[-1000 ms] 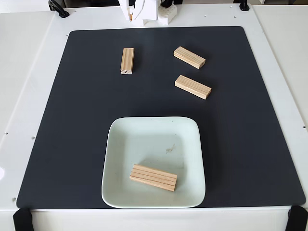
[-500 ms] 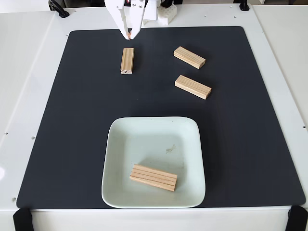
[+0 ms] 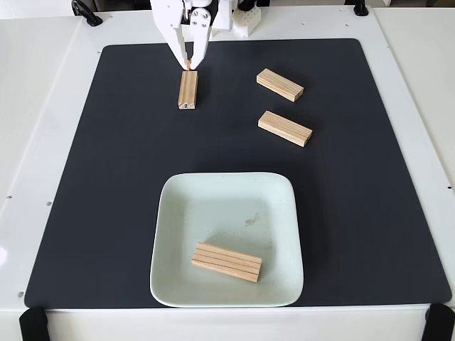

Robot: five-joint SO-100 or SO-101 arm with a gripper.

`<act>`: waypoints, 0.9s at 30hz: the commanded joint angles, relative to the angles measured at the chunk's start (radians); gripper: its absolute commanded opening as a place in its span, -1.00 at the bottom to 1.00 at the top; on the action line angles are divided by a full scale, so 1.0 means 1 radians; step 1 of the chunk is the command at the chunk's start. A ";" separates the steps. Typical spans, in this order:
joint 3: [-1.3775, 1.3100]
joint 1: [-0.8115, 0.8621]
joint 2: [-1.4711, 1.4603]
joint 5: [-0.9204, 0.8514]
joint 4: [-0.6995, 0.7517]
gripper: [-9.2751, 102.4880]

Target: Pick up the wooden block and place them on the plate.

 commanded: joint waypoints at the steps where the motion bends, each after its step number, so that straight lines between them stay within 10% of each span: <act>1: 0.011 0.038 0.000 -0.049 -0.011 -0.84; 11: 0.078 0.104 -0.005 -0.104 -0.127 -0.82; 27: 0.015 0.146 -0.005 -0.202 -0.129 -0.24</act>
